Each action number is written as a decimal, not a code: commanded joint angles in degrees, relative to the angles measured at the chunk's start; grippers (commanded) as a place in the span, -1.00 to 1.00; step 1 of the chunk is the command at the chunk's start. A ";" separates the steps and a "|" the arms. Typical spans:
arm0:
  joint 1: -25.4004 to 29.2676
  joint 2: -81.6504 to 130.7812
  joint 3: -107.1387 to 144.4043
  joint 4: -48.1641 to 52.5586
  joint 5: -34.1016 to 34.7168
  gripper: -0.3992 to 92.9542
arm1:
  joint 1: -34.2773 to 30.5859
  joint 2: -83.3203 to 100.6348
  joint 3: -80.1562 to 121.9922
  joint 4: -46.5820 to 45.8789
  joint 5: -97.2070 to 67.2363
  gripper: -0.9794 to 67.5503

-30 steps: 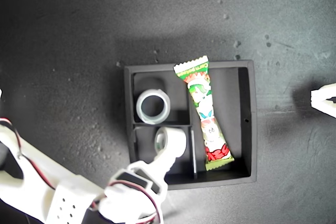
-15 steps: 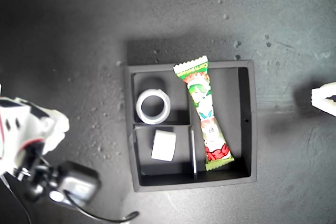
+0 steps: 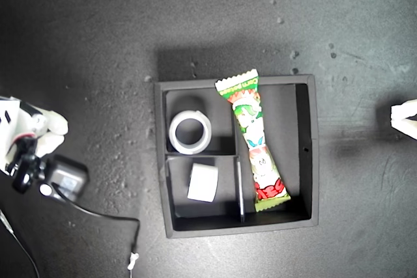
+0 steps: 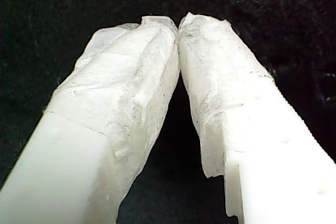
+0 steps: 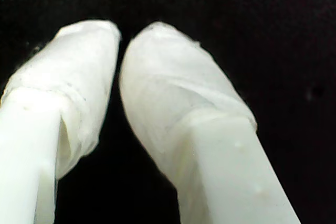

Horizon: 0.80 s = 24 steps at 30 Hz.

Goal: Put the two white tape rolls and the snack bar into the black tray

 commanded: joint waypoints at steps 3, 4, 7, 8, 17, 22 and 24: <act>-0.88 7.29 4.04 -0.88 1.41 -0.98 | -0.18 0.70 0.70 2.11 2.11 -0.99; -0.88 8.35 4.57 -0.88 1.41 -0.99 | -0.35 0.70 0.70 2.55 2.72 -0.99; -1.05 9.40 6.50 -1.14 1.05 -0.99 | -0.35 0.70 0.70 3.69 5.71 -0.98; -1.32 10.20 7.56 -1.58 1.14 -0.99 | -0.35 0.70 0.70 4.57 7.56 -0.98; -2.72 24.43 16.08 2.02 1.05 -0.99 | 0.79 0.62 0.70 18.90 15.47 -0.97; -2.55 43.24 20.83 13.89 -0.18 -0.99 | 3.08 0.62 0.70 22.50 12.39 -0.97; -2.55 43.15 20.92 14.68 -0.70 -0.99 | 5.36 0.62 0.70 22.50 12.30 -0.97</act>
